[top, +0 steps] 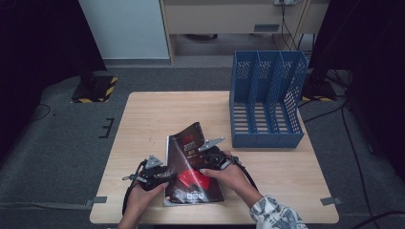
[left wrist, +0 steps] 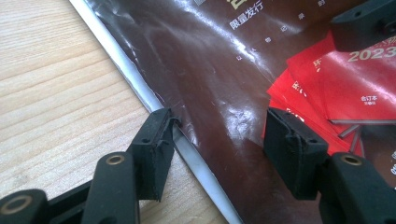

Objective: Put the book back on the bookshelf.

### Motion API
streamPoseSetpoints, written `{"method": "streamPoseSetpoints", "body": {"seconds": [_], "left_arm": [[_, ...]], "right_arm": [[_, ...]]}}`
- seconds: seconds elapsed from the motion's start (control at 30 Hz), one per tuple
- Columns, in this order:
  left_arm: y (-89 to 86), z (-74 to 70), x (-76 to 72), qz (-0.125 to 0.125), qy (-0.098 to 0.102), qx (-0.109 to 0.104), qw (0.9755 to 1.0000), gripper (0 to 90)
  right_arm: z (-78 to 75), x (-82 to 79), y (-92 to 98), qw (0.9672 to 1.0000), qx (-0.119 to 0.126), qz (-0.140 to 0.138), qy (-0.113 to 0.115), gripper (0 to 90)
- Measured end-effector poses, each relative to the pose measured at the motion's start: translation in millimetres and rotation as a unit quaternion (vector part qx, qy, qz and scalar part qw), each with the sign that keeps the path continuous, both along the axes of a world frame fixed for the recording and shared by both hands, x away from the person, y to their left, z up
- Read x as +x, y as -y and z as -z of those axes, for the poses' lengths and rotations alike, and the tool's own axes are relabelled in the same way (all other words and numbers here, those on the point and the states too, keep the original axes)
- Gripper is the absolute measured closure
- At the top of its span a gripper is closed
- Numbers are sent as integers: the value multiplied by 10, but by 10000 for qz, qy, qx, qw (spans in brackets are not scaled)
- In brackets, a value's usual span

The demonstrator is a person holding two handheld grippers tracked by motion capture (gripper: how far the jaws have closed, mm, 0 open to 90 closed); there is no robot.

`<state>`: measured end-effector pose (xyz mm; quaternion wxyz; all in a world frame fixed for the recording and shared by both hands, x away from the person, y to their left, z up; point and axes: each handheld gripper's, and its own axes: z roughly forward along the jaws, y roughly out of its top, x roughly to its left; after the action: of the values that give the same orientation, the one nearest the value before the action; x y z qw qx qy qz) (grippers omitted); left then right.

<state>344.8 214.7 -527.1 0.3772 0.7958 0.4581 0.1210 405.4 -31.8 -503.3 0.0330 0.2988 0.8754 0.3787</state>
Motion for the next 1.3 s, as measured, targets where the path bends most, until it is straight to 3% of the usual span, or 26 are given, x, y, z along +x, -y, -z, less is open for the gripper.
{"method": "streamPoseSetpoints", "body": {"seconds": [0.17,0.27,0.33,0.47,0.73,1.3], "left_arm": [[-9,2,8,-14,-11,-62,10000,420],[-8,2,9,-3,-10,-59,10000,419],[-5,1,9,9,-13,-57,10000,415],[-3,-1,19,-5,-54,-115,9999,400],[-36,-12,32,-113,-104,-243,9996,329],[44,-8,71,201,-282,-376,9987,262]], "right_arm": [[22,4,11,9999,-107,121,48,670],[23,5,26,9996,-51,278,85,779],[27,1,29,9994,-48,335,118,804],[10,-20,9,9989,-86,319,320,828],[-87,-38,32,9979,156,335,534,843],[-378,-76,124,9927,589,255,1019,857]]}}
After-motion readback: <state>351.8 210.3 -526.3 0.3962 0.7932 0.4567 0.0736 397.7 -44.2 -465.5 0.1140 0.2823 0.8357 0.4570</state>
